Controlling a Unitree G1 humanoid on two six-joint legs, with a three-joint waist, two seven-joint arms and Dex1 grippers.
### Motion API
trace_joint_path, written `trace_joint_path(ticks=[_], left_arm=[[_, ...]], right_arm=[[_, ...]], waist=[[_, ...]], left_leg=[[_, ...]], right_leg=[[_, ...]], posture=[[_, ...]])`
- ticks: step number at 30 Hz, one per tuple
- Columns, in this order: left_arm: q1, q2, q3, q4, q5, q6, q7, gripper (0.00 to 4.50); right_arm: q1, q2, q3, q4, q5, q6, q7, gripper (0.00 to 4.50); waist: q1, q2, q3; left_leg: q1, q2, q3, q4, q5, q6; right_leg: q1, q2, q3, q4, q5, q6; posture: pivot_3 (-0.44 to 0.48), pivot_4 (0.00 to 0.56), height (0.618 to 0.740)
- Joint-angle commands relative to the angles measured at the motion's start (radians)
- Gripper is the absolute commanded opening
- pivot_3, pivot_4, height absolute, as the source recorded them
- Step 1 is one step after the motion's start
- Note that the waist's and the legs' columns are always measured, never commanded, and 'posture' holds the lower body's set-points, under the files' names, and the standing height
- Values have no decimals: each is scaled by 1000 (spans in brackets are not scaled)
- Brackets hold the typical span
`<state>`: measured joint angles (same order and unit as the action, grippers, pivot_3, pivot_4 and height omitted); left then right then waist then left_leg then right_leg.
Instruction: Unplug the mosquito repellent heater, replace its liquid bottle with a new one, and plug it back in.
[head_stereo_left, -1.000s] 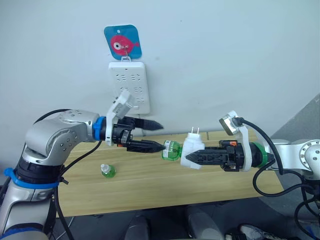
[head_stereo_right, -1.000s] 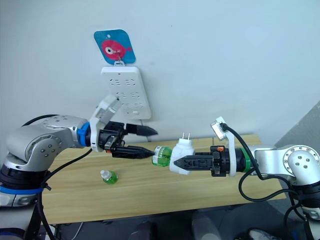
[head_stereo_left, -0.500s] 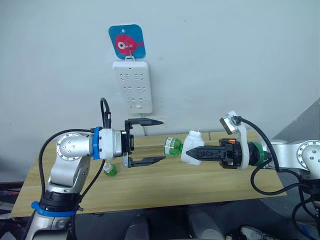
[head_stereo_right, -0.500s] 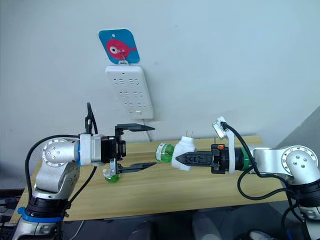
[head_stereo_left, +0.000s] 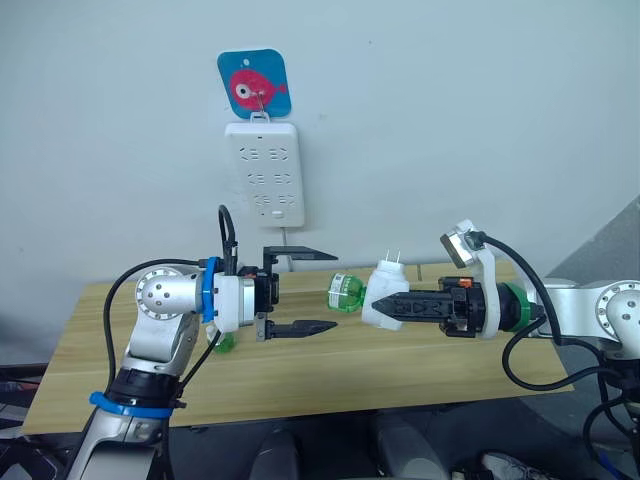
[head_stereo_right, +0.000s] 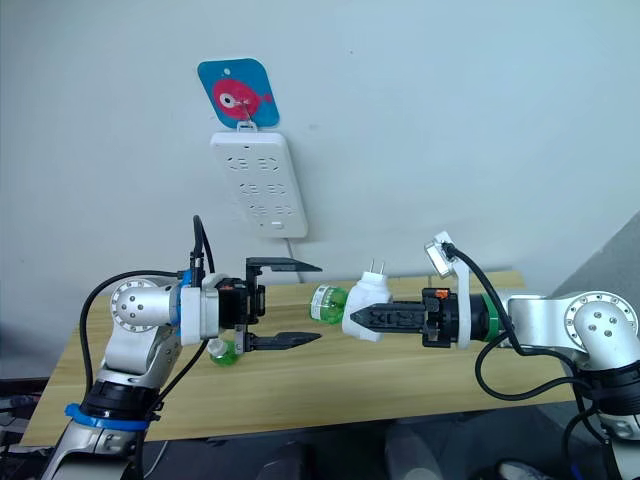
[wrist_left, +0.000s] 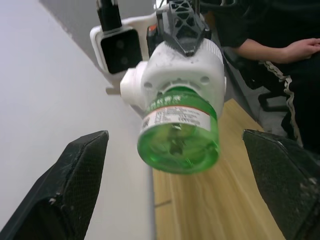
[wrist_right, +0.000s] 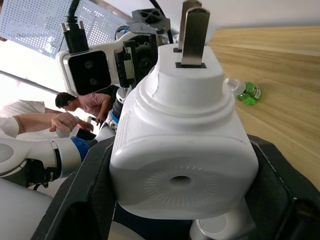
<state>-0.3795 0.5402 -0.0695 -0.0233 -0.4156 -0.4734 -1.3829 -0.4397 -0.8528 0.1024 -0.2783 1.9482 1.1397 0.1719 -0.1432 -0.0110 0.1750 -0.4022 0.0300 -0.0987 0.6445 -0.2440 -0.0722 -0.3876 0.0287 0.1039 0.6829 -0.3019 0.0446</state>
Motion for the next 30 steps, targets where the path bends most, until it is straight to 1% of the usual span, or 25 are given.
trace_joint_path(ticks=[1, 12, 15, 20, 21, 24, 26, 28, 29, 30], left_arm=[[-26, -14, -9, 29, 3, -65, -10, 4500], [-58, -31, -50, 46, 3, -104, 1, 4500], [-70, -35, -59, 58, 4, -106, 3, 3909], [-72, -31, -79, 45, -6, -78, -1, 2311], [-72, -30, -80, 37, -11, -69, -2, 2211], [-82, -12, -76, 17, -29, -24, -8, 2211], [-87, 26, -76, -23, -57, 92, -5, 2211], [-100, 106, -90, -85, -77, 326, 20, 2211], [-112, 163, -102, -123, -104, 495, 41, 2211], [-140, 215, -107, -164, -185, 697, 71, 2211]], right_arm=[[-6, 1, -19, -36, 24, -10, 6, 3042], [-9, 0, -19, -36, 24, -10, 2, 3042], [-12, 0, -18, -35, 24, -10, 2, 3042], [-17, 2, -17, -33, 24, -12, -1, 3042], [-17, 2, -17, -34, 24, -12, -2, 3042], [-17, 1, -18, -33, 24, -13, -5, 3042], [-16, 0, -19, -35, 24, -14, -6, 3042], [-15, -4, -22, -36, 24, -12, -4, 3042], [-14, -7, -24, -39, 24, -11, -2, 3042], [-12, -11, -25, -41, 24, -8, 1, 3042]], waist=[[-2, 0, 0], [-13, 0, 0], [-14, 0, 0], [-23, 0, 0], [-24, 0, 0], [-25, 0, 0], [-25, 0, 0], [-27, 0, 0], [-27, 0, 0], [-27, 0, 0]], left_leg=[[0, 0, 0, 0, 0, 0], [0, 0, 0, 0, 0, 0], [0, 0, -1, 0, 0, 0], [0, 0, -1, 0, 0, 0], [0, 0, -1, 0, 0, 0], [0, 0, -1, 0, 0, 0], [0, 0, -1, 0, 0, 0], [0, 0, -1, 1, 0, 0], [0, 0, -1, 1, 0, 0], [0, 0, -2, 1, 0, 0]], right_leg=[[0, 0, 0, 0, 0, 0], [0, 0, 0, 0, 0, 0], [0, 0, 0, 0, 0, 0], [0, 0, 0, 1, 0, 0], [0, 0, 0, 1, 0, 0], [0, 0, 0, 1, 0, 0], [0, 0, 0, 2, 0, 0], [0, 0, 0, 2, 0, 0], [0, 0, 0, 3, 0, 0], [0, 1, -1, 3, 0, 0]], posture=[[-202, 124, 740], [-199, 119, 740], [-198, 119, 740], [-199, 118, 740], [-199, 118, 740], [-198, 117, 740], [-199, 117, 740], [-198, 119, 740], [-198, 119, 740], [-190, 119, 740]])
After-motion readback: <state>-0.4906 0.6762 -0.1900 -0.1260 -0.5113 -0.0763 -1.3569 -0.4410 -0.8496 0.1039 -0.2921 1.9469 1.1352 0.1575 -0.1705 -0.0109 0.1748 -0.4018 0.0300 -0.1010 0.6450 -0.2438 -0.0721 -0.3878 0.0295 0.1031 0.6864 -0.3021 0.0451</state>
